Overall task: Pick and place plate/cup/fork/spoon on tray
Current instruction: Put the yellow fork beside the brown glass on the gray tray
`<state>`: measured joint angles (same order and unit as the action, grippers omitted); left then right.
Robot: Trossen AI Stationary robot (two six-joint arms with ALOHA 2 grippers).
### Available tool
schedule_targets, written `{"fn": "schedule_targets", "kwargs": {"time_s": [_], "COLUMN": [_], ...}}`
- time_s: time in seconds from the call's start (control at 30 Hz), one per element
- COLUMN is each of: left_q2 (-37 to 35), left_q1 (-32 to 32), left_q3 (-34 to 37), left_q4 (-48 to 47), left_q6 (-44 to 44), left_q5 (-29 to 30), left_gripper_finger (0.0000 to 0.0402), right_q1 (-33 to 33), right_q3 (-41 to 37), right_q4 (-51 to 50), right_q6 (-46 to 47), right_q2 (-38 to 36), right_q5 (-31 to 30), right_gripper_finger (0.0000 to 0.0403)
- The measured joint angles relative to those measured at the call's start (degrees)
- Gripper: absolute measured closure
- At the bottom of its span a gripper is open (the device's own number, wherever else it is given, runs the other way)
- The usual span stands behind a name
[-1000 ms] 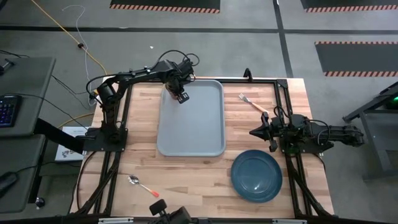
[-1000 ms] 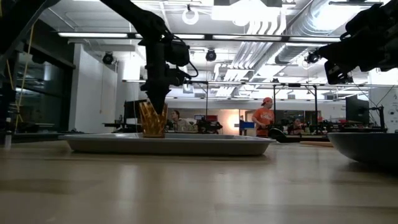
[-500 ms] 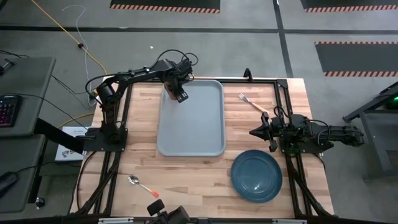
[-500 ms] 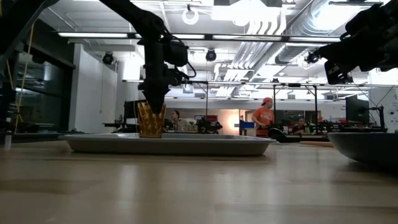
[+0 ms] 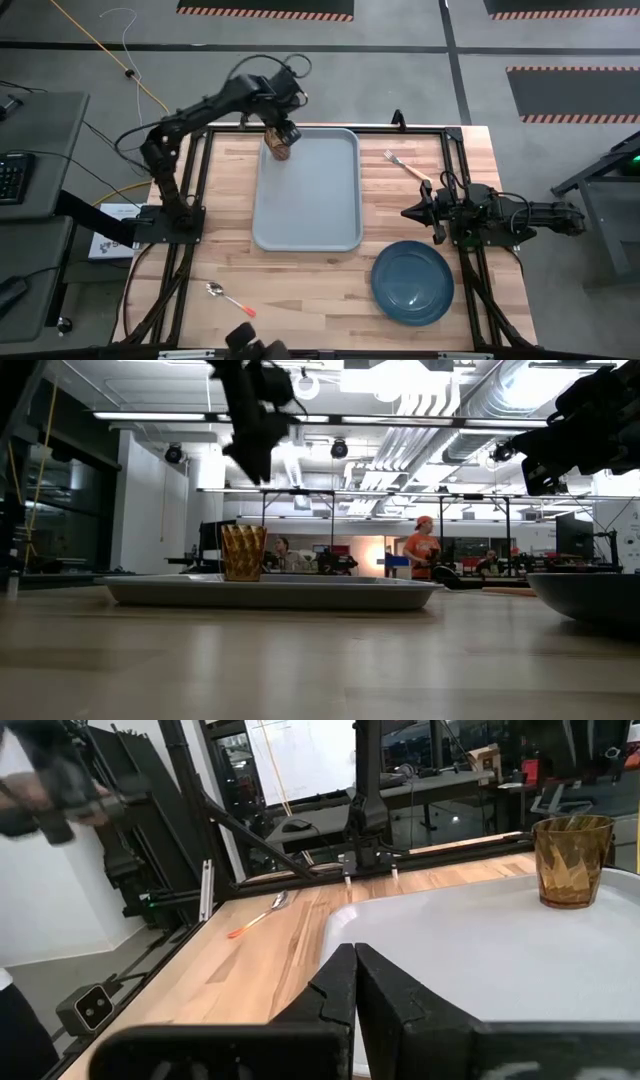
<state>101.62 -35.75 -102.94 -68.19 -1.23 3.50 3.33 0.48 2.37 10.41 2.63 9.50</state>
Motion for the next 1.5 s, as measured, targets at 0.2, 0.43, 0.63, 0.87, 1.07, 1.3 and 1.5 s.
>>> {"fn": "schedule_targets", "kwargs": {"time_s": [0.2, 0.43, 0.63, 0.87, 1.07, 1.3, 1.5], "left_q2": [-11.03, -30.84, -44.24, -53.13, -56.5, -57.85, -57.82], "left_q1": [2.89, 9.03, 13.45, 14.12, 14.06, 14.05, 14.03], "left_q3": [3.2, 27.78, 45.57, 52.39, 52.43, 52.43, 52.43], "left_q4": [6.82, 35.91, 60.39, 72.6, 68.44, 67.66, 68.41], "left_q6": [-5.73, -9.62, -14.32, -15.17, -11.81, -11.59, -9.06], "left_q5": [-2.16, -5.95, -11.18, -10.83, -10.67, -10.77, -10.83], "left_gripper_finger": [0.0233, 0.0234, 0.0234, 0.0234, 0.0234, 0.0234, 0.0234], "right_q1": [0.01, 0.0, 0.0, 0.02, 0.02, 0.04, 0.04], "right_q3": [-0.01, 0.01, 0.01, -0.01, -0.01, 1.73, 10.9], "right_q4": [-0.01, 0.0, 0.0, 5.52, 31.17, 46.27, 35.19], "right_q6": [0.0, 0.0, -4.96, -6.78, 4.29, 10.31, 16.17], "right_q2": [0.01, 0.02, 0.02, 0.04, 0.0, 0.06, 9.5], "right_q5": [0.0, -0.02, -0.38, -2.48, -10.25, -31.18, -30.03], "right_gripper_finger": [0.0402, 0.0402, 0.0402, 0.0402, 0.0402, 0.0402, 0.0402]}}
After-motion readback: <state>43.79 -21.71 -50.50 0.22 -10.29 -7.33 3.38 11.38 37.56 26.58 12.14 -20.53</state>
